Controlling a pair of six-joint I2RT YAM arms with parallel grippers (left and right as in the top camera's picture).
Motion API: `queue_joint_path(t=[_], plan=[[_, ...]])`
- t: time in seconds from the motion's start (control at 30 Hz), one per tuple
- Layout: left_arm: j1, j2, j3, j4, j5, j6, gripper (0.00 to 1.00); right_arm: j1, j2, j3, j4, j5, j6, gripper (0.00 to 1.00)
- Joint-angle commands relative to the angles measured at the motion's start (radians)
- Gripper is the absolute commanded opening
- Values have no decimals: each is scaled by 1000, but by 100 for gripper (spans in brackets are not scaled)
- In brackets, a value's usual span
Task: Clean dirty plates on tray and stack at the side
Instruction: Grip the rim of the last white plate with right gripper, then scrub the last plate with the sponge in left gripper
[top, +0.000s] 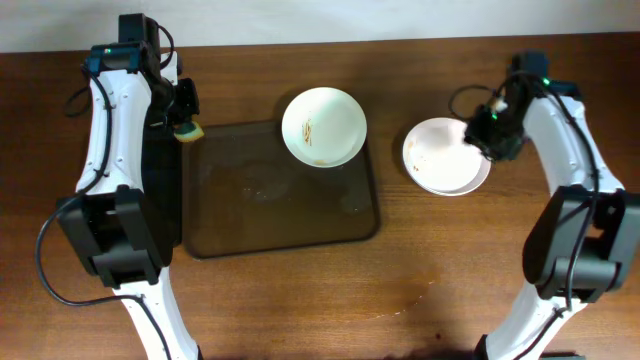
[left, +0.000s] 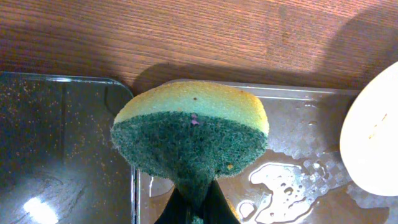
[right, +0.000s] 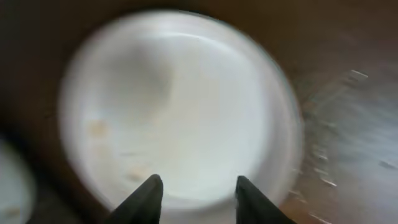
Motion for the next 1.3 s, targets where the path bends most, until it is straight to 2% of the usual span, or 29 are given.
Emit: queue_joint_path(t=[0.0, 0.1, 0.17, 0.27, 0.47, 0.53, 0.57, 0.63, 0.8, 0.83, 0.87, 0.9, 0.97, 1.03, 1.07, 1.13, 1.27], plan=[[1, -6, 12, 3, -3, -6, 1, 172, -19, 37, 114, -87, 11, 40], [1, -6, 12, 10, -3, -6, 1, 354, 50, 35, 204, 44, 149, 41], [1, -6, 12, 17, -3, -6, 1, 439, 114, 35, 256, 46, 150, 41], [1, -6, 12, 15, -3, -6, 1, 518, 198, 35, 259, 113, 225, 41], [1, -6, 12, 14, -3, -6, 1, 590, 247, 35, 219, 102, 226, 40], [1, -6, 12, 14, -3, -6, 1, 620, 247, 35, 177, 30, 222, 35], [1, -6, 12, 14, -3, -6, 1, 649, 247, 35, 155, -24, 218, 29], [1, -6, 12, 14, -3, -6, 1, 690, 245, 35, 138, -58, 214, 27], [1, -6, 12, 14, -2, -6, 1, 715, 167, 39, 139, -92, 154, 24], [-2, -6, 12, 13, 5, -6, 1, 704, 145, 50, 139, -67, 137, 29], [-6, -6, 12, 12, 17, -6, 1, 686, 138, 73, 140, -33, 119, 40], [-11, -6, 12, 6, 16, -6, 1, 660, 138, 91, 168, -21, 61, 46], [-22, -6, 8, -12, 17, -13, 1, 624, 148, 90, 235, -21, -26, 51], [-29, -6, -10, -28, 16, -94, 1, 594, 192, 90, 303, -29, -81, 52], [-32, -6, -33, -17, 17, -114, 1, 589, 227, 90, 347, -76, -154, 52], [-35, -6, -67, 3, 56, -114, 1, 594, 261, 90, 379, -104, -197, 49], [-49, -5, -157, 68, 148, -114, 1, 619, 294, 89, 388, -116, -198, 34]])
